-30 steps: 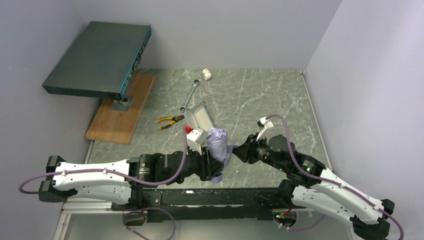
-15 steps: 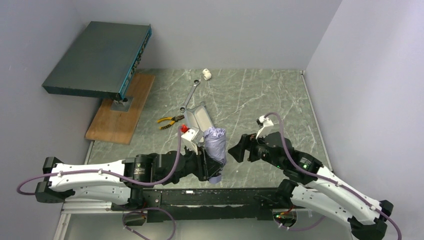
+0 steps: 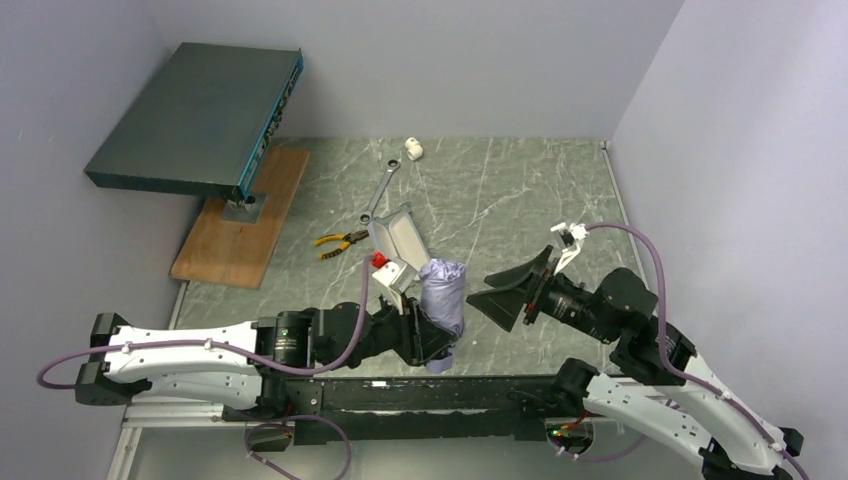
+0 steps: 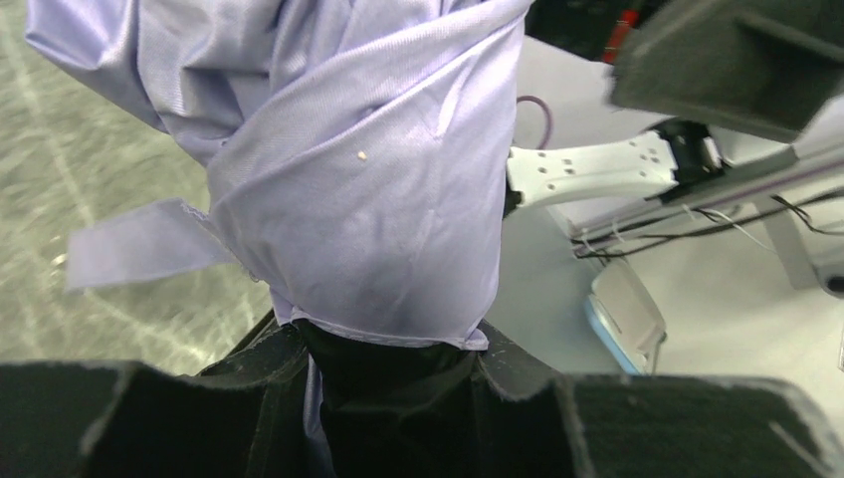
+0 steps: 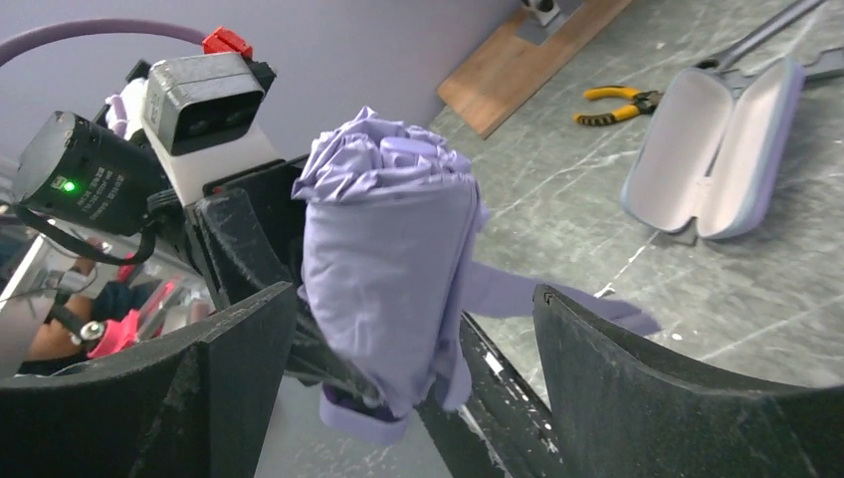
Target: Open the umbrella
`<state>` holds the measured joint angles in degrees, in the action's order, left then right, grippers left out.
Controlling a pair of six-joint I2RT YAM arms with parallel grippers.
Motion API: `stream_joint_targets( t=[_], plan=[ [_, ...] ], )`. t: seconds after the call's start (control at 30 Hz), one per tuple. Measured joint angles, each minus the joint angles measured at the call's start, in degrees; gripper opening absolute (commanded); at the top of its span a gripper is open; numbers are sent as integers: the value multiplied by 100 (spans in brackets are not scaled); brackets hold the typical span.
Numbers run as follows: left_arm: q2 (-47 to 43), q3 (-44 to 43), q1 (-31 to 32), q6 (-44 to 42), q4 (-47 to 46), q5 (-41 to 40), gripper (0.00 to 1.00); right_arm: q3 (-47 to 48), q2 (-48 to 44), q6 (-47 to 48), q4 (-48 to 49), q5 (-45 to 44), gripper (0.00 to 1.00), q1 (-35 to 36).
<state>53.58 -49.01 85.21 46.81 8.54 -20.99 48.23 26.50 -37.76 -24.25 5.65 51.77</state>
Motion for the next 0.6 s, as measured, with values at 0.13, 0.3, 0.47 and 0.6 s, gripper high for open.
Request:
stream_joint_targets(
  t=[0.13,0.3,0.47,0.6],
  plan=[
    [184,7,0,-273,-544,538,0,4,264,-57,258,341,91,0],
    [407,7,-2,-466,-1027,1067,0,35,501,-151,518,636,82,0],
    [509,9,-11,-588,-1429,1349,0,66,546,-267,798,907,21,17],
    [487,9,-11,-623,-1403,1261,76,170,527,-323,678,820,0,17]
  ],
)
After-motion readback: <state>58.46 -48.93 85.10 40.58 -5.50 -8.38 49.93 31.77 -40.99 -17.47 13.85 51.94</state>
